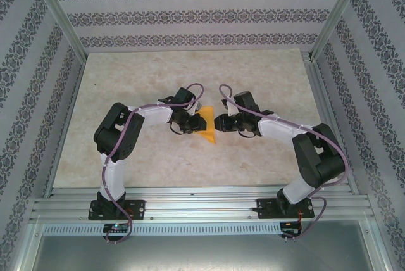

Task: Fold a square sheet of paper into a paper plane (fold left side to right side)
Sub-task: Third fold the triangle at the center of the table.

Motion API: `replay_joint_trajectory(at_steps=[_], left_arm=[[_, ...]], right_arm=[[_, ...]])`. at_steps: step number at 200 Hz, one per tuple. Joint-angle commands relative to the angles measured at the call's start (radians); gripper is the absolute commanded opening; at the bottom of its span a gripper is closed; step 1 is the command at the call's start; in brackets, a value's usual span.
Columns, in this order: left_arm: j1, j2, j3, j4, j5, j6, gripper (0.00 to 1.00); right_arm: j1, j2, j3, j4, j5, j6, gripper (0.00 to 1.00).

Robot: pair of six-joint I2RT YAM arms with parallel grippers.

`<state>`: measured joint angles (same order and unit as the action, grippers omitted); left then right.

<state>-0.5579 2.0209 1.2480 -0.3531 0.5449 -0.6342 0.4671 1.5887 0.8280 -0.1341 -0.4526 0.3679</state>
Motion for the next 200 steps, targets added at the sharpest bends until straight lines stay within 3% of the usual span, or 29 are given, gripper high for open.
replay_joint_trajectory(at_steps=[1,40,131,200], left_arm=[[-0.004,0.045,-0.015,0.011,-0.043,0.005,0.27],[-0.004,0.048,-0.018,0.009,-0.049,0.007,0.27],[-0.004,0.049,-0.013,0.0,-0.057,0.011,0.27],[-0.004,0.061,-0.004,-0.004,-0.065,0.015,0.26]], right_arm=[[0.054,-0.015,-0.067,0.081,-0.097,0.113,0.23],[0.11,0.017,-0.084,0.143,-0.097,0.176,0.22],[0.09,0.108,-0.084,0.063,-0.04,0.152,0.21],[0.063,0.146,-0.122,0.018,-0.02,0.241,0.2]])
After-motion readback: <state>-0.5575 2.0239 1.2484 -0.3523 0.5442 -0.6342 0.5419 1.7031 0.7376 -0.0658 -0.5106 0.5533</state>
